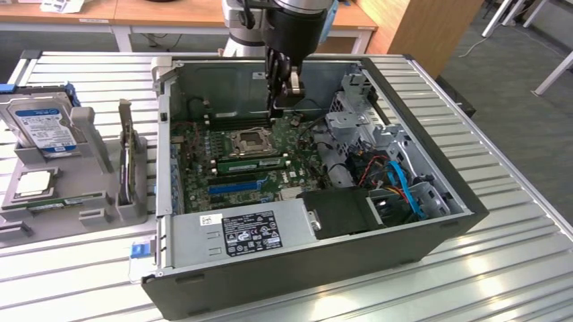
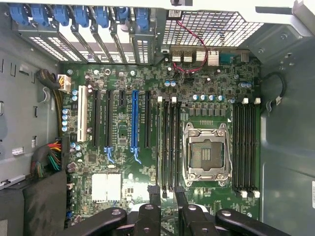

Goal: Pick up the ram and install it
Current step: 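Insert the ram into the slot, then press down the ram until it locks into place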

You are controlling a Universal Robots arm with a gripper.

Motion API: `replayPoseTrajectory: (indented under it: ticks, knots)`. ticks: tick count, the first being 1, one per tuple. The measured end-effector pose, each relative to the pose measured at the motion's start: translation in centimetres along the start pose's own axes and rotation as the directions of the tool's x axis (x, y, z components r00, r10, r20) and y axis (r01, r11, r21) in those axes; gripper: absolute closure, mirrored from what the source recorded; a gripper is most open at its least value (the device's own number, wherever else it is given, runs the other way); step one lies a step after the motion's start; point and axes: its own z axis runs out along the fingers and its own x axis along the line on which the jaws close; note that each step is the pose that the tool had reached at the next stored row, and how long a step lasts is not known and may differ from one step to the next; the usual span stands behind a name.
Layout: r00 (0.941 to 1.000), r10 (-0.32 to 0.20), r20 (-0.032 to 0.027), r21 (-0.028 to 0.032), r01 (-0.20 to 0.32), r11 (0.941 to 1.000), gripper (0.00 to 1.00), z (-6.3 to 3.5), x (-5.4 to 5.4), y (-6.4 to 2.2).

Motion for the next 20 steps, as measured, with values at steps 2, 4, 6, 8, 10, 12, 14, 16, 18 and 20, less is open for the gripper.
replayPoseTrajectory:
  ticks: [2, 4, 6, 8, 10, 12, 14, 16, 18, 20]
  knots:
    - [1.0000, 0.000, 0.0000, 0.0000, 0.000, 1.0000, 0.75, 0.00, 0.00, 0.00]
    - [1.0000, 0.000, -0.0001, 0.0000, 0.000, 1.0000, 0.75, 0.00, 0.00, 0.00]
    - [1.0000, 0.000, 0.0000, 0.0000, 0.000, 1.0000, 0.75, 0.00, 0.00, 0.00]
    - [1.0000, 0.000, -0.0001, 0.0000, 0.000, 1.0000, 0.75, 0.00, 0.00, 0.00]
    - [1.0000, 0.000, -0.0001, 0.0000, 0.000, 1.0000, 0.75, 0.00, 0.00, 0.00]
    - [1.0000, 0.000, -0.0001, 0.0000, 0.000, 1.0000, 0.75, 0.00, 0.00, 0.00]
    - [1.0000, 0.000, -0.0001, 0.0001, 0.000, 1.0000, 0.76, 0.00, 0.00, 0.00]
    - [1.0000, 0.000, -0.0001, 0.0000, 0.000, 1.0000, 0.83, 0.00, 0.00, 0.00]
    - [1.0000, 0.000, 0.0000, 0.0000, 0.000, 1.0000, 0.90, 0.00, 0.00, 0.00]
    - [1.0000, 0.000, 0.0000, 0.0000, 0.000, 1.0000, 0.90, 0.00, 0.00, 0.00]
